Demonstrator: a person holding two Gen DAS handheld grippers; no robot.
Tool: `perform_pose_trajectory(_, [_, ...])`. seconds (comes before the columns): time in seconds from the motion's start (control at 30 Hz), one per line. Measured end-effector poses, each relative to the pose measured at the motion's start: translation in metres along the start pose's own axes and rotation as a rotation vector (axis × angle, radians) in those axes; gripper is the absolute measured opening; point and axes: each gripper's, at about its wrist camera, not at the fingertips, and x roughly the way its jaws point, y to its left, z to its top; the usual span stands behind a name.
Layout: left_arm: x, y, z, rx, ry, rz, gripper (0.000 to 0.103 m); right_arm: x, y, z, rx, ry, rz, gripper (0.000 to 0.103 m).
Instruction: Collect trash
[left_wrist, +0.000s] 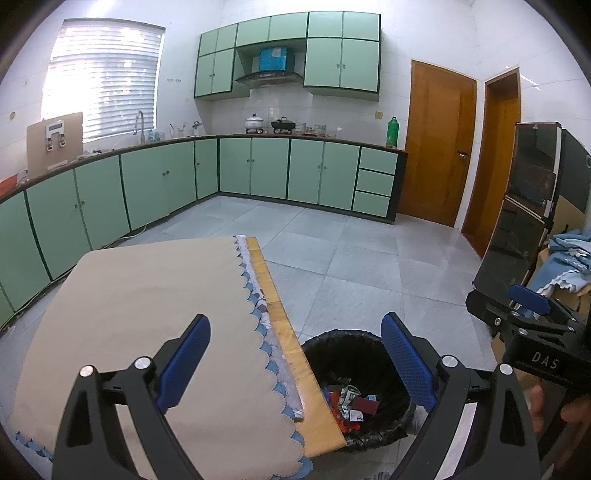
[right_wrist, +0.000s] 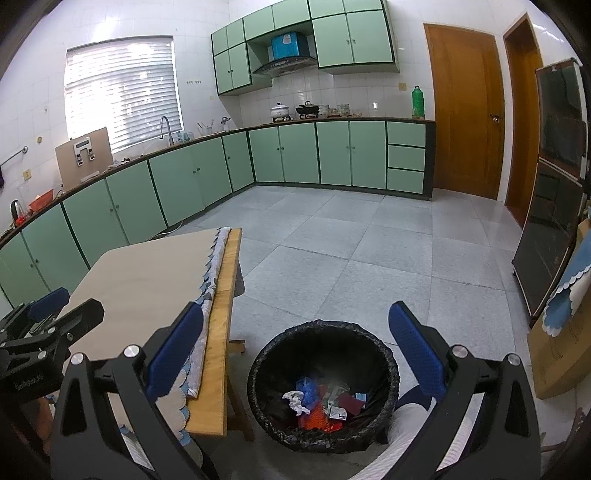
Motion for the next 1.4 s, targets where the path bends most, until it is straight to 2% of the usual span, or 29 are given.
perform_pose_trajectory(0.37, [-0.003,0.007,-0.004,-0.01,0.002,0.012,0.092,-0.001,0.011,0.002,-0.016,0.001,0.005,0.098])
perform_pose_trajectory(1.4, [-0.005,0.007,-0.005,-0.015,-0.006,0.016,0.092,-0.003,0.009,0.006,-0.016,-0.007,0.008,0.098])
